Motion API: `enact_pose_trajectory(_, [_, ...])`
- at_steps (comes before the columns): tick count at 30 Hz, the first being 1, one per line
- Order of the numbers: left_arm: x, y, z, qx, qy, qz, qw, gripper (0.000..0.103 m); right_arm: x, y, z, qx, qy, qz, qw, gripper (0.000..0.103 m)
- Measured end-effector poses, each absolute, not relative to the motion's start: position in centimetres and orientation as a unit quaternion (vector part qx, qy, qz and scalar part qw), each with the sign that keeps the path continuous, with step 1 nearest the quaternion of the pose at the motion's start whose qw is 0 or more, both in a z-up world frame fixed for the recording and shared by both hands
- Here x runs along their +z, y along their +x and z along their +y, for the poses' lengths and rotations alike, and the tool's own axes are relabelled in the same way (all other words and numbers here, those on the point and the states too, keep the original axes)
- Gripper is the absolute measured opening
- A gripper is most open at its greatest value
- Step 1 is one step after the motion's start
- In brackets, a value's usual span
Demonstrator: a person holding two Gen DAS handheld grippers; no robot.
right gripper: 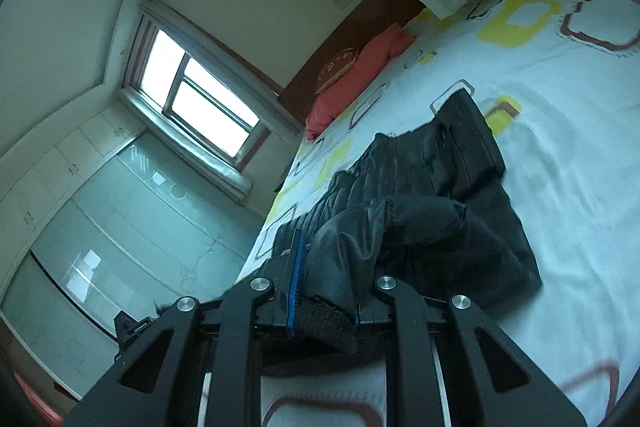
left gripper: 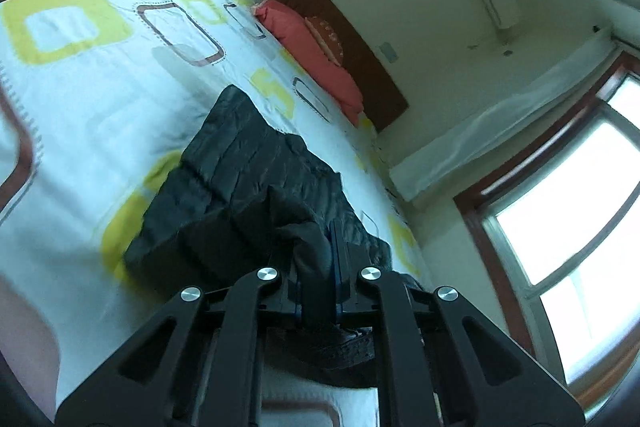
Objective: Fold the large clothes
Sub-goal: 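Lift the held jacket edge with both grippers and fold it over the body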
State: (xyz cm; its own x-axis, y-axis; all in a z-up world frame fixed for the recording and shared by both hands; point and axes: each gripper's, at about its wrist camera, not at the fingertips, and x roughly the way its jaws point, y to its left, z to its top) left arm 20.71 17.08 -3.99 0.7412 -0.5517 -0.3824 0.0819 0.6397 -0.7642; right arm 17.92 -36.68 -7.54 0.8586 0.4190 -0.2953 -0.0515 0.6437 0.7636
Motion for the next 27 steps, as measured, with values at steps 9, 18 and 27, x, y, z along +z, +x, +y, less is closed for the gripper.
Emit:
enact_pose_trajectory(9, [-7.9, 32.6, 14.3, -0.143, -0.359, 0.353, 0.852, 0.009, -11.3, 29.8, -37.2, 0.106, 0.394, 0.288, 0.866, 0.018])
enact_pose_trajectory(18, [-14.2, 40.5, 12.2, -0.093, -0.327, 0.407, 0.848, 0.009, -17.4, 37.7, -37.4, 0.065, 0.378, 0.350, 0.855, 0.018])
enact_pose_trajectory(27, [-15.2, 41.2, 11.4, -0.094, -0.291, 0.404, 0.862, 0.011, -18.3, 37.8, -37.6, 0.073, 0.380, 0.342, 0.856, 0.023])
